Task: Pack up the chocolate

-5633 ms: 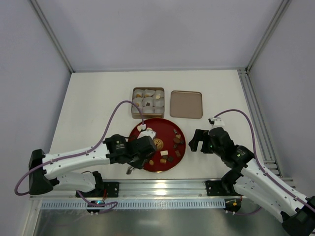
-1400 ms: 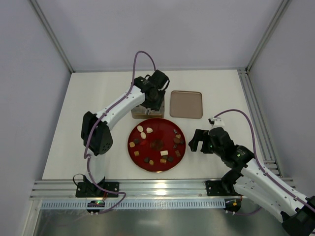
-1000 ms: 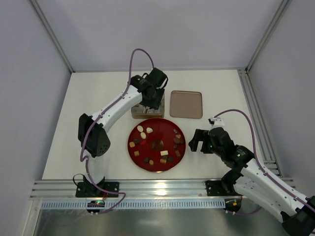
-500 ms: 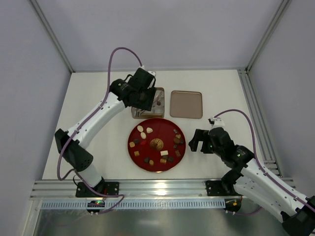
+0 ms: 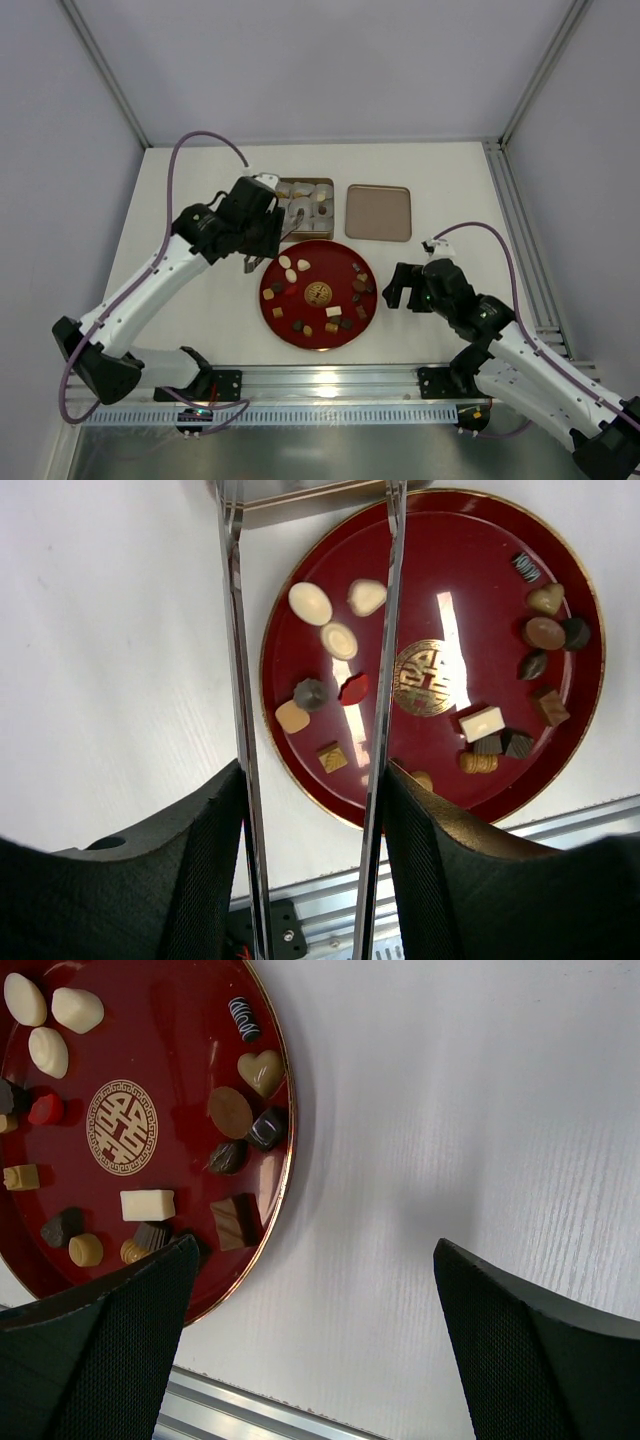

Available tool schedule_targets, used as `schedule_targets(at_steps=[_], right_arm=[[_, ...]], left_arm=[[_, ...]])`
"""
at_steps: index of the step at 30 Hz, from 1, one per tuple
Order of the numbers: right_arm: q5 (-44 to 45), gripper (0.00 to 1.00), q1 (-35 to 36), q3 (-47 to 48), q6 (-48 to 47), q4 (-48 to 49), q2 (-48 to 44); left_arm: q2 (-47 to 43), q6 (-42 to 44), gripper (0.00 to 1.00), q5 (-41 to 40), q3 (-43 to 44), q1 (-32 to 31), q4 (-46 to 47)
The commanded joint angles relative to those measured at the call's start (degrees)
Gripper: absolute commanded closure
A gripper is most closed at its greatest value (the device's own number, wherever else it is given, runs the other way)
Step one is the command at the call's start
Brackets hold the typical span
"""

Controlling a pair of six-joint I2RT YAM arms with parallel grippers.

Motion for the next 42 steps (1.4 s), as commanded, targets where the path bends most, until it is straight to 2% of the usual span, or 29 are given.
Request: schedule_targets(at_steps=[1,8,12,14,16,21,26,34,37,42], right_arm=[[-0.2,0.00,-0.2,0.2,-0.2,2.5,0.7],[-1.2,0.00,-0.2,0.6,-0.6,3.7,2.4],[-1.7,0.00,-0.2,0.8,-0.7,5.4,3.7],[-2.1,0.00,-0.2,1.1,-0.8,5.8,5.0],[-2.1,0.00,-0.2,1.7,-1.0,6.2,5.9],[-1.5,0.00,-0.2,3.1,-1.5,6.7,7.4],[-1.3,0.00,-0.3,5.5,-2.2,6.3,9.4],[-1.4,0.00,-0.3,7.5,-2.8,6.1,11.9],[-1.9,0.00,-0.3,7.5,-2.5,6.7,12.6],[-2.5,0.00,-0.3,7.2,-1.8,7.6,13.2]], left_arm=[[-5.1,-2.7,0.45,-6.0,-4.1,0.9,2.5],[-7.9,-2.7,0.44,-6.1,-11.6,11.0,4.0],[-4.3,-2.0,0.44,-1.3,-13.3,22.6,8.6],[-1.9,-2.0,0.43,0.7,-13.4,25.6,10.8],[2.2,-2.1,0.43,1.9,-12.2,29.6,13.2],[10.2,-0.8,0.44,2.9,-5.5,35.6,15.8],[17.7,-1.5,0.43,5.8,-2.6,42.0,17.2],[24.0,-3.5,0.42,7.1,-2.9,43.5,20.6],[25.9,-3.7,0.38,7.3,-3.1,43.7,20.9],[27.8,-3.7,0.27,6.8,-3.6,43.8,20.8]])
